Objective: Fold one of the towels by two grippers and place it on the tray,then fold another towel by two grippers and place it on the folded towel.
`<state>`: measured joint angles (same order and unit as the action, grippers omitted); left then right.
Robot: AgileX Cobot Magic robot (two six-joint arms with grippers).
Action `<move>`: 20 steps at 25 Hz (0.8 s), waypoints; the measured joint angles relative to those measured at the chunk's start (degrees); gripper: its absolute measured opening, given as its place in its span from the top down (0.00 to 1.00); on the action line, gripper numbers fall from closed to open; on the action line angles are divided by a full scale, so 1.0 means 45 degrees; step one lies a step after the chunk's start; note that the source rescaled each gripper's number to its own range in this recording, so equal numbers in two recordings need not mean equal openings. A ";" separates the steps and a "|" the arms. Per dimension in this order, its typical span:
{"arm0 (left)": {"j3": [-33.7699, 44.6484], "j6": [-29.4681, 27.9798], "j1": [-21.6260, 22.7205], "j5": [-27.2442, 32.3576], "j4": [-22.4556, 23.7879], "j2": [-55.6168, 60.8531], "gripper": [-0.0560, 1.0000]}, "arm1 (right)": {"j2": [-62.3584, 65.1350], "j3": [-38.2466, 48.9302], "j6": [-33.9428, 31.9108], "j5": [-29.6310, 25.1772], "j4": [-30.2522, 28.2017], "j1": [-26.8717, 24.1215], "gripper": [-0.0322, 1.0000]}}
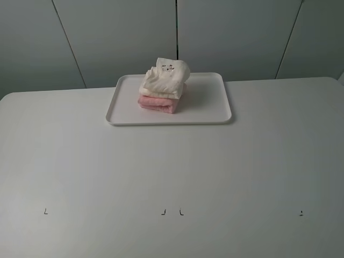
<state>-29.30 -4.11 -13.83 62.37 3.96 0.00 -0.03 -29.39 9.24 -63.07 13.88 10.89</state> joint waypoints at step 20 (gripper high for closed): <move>0.0000 0.0000 0.3969 0.0000 -0.0136 0.0000 0.01 | 0.0019 0.0000 -0.0534 0.0048 -0.0661 -0.0888 0.00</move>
<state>-29.30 -4.11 4.03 62.37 3.35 0.00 0.05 -29.39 6.83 -62.85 10.91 6.89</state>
